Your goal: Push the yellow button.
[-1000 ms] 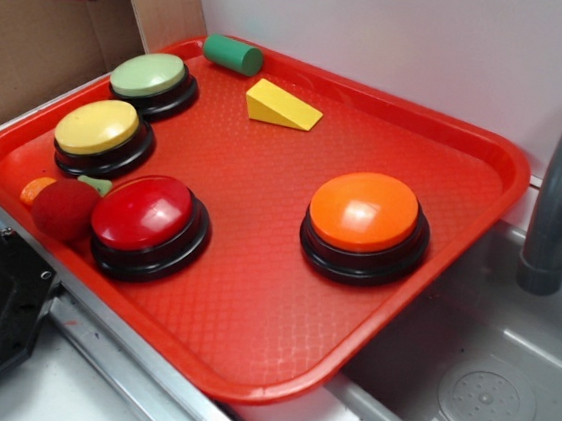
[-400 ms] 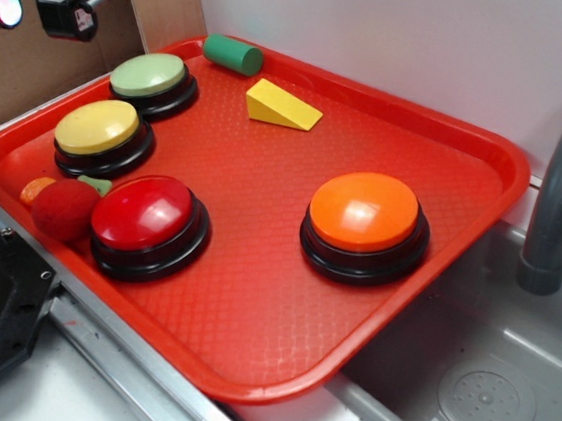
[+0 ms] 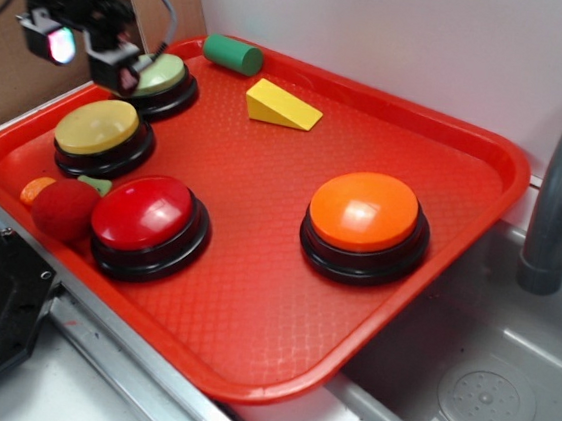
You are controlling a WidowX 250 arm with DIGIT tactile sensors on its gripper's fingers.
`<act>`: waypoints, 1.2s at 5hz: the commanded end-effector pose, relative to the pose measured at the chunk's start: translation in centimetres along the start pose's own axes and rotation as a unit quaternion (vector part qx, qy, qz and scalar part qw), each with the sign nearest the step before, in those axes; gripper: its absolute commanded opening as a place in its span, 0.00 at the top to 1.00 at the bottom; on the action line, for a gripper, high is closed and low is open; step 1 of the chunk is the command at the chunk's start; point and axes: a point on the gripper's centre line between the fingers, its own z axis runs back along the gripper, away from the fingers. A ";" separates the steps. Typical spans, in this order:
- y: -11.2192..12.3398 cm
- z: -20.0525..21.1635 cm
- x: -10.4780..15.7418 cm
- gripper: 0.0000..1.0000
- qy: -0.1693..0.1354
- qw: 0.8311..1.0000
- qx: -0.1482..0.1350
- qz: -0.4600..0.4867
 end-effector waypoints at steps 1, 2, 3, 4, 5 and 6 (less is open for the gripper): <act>0.6 -0.8 -0.1 0.00 -0.028 0.999 -0.019 -0.024; 2.2 -1.7 -0.9 0.00 -0.014 1.000 -0.027 -0.001; 3.4 -2.9 -0.9 0.00 0.000 1.000 -0.025 0.003; 3.2 -3.2 -0.5 0.00 0.006 1.000 -0.023 0.000; 2.8 -2.6 -0.5 0.00 -0.004 1.000 -0.028 -0.002; 2.8 -1.0 -1.0 0.00 -0.014 1.000 -0.027 0.004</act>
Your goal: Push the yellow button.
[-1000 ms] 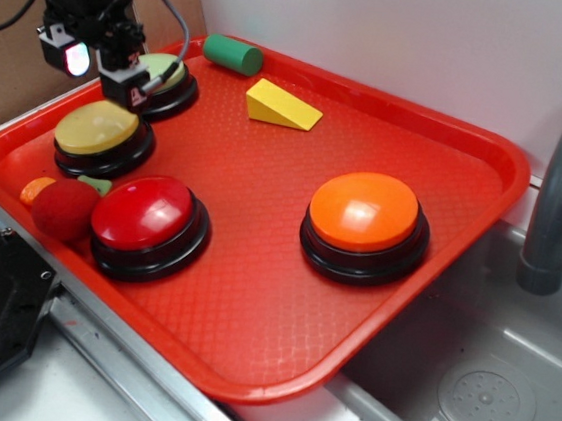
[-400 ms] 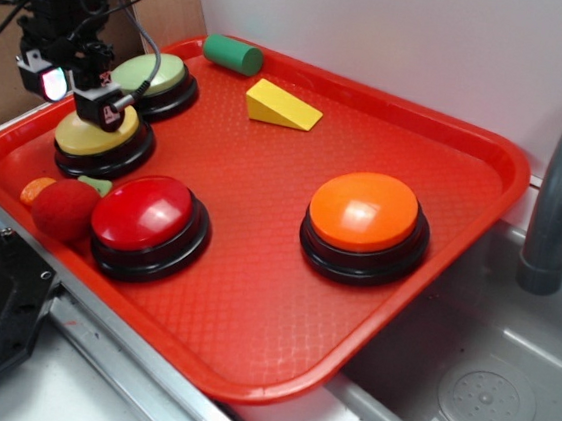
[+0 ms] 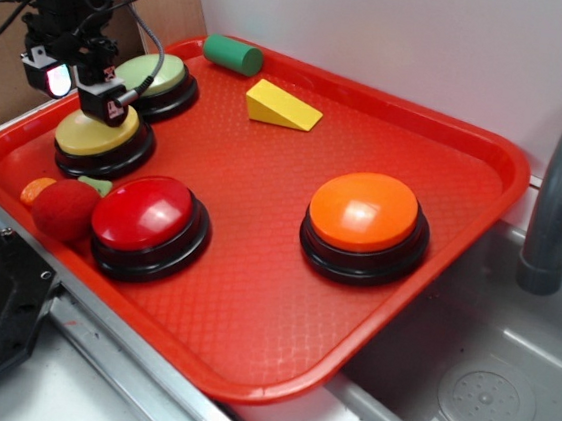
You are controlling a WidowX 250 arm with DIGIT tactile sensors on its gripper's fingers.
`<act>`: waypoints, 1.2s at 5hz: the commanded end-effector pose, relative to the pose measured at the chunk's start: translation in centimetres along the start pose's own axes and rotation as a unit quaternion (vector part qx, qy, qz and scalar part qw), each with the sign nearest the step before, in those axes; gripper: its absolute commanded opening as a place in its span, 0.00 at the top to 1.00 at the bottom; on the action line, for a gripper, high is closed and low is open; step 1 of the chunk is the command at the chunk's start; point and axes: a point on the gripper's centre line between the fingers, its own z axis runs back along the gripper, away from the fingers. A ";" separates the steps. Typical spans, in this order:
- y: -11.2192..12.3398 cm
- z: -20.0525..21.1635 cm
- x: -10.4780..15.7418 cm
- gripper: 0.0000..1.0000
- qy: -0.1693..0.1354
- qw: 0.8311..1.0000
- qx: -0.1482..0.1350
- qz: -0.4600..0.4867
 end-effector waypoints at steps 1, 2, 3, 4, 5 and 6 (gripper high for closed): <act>0.6 3.9 -0.9 0.00 -0.030 0.999 -0.013 0.013; 0.7 4.5 -0.9 0.00 -0.027 0.999 -0.008 0.027; 0.7 5.3 -0.9 0.00 -0.032 0.999 -0.006 0.037; 0.4 5.9 -0.5 0.00 -0.039 0.999 -0.002 0.037; -0.3 6.4 -0.3 0.00 -0.054 0.998 -0.006 0.035; -0.8 7.2 -0.2 0.00 -0.070 0.997 -0.011 0.032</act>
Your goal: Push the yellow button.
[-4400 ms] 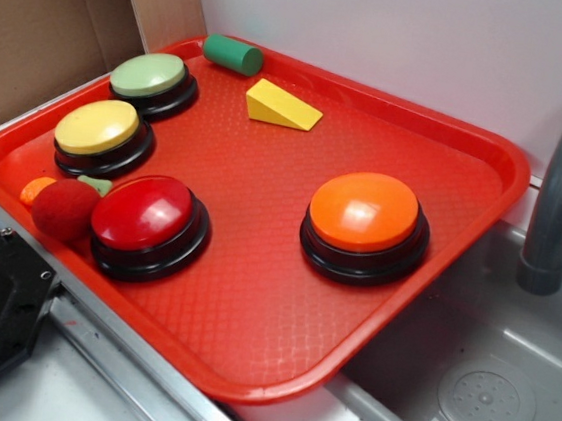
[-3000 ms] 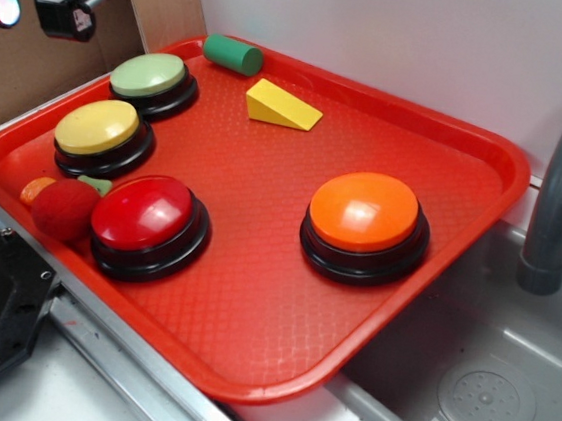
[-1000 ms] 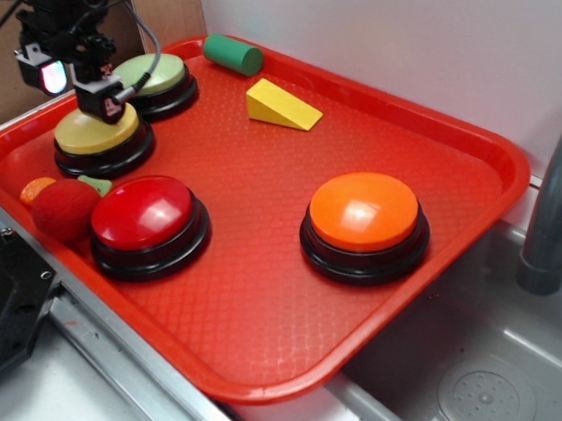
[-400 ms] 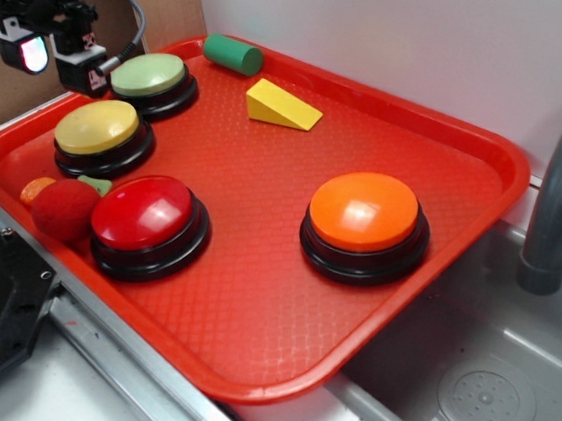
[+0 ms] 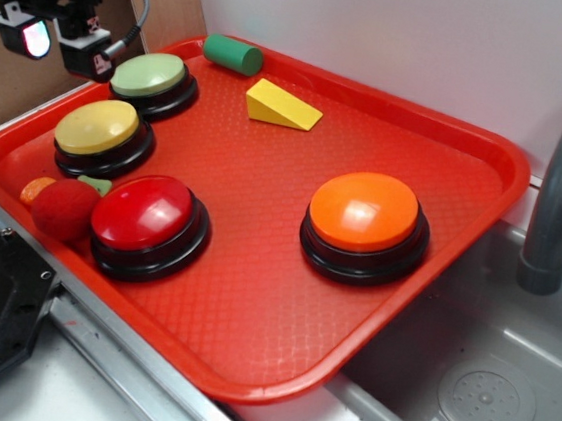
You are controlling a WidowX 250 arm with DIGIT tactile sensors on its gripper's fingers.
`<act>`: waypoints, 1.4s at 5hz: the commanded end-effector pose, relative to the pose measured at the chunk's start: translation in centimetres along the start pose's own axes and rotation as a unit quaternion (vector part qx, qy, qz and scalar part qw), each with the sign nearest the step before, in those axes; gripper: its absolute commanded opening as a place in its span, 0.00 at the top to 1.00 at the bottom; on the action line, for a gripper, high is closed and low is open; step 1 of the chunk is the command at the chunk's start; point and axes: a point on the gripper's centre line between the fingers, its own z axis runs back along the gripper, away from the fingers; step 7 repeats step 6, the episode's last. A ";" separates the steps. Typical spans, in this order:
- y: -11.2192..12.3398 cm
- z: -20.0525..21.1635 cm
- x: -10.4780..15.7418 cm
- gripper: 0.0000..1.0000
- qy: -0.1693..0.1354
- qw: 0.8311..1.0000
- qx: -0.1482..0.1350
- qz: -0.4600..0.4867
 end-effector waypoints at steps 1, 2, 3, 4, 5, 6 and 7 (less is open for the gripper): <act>-0.6 2.8 1.0 0.00 -0.041 0.999 0.005 -0.005; -1.0 3.3 1.0 0.00 -0.042 0.999 0.004 -0.010; -1.3 3.9 1.0 0.00 -0.046 0.999 0.002 -0.011; -1.6 4.3 1.0 0.00 -0.051 0.999 0.001 -0.012; -1.9 4.7 0.8 0.00 -0.059 0.998 -0.003 -0.010; -2.3 5.0 0.7 0.00 -0.066 0.998 -0.005 -0.019; -2.3 5.0 0.7 0.00 -0.066 0.998 -0.005 -0.019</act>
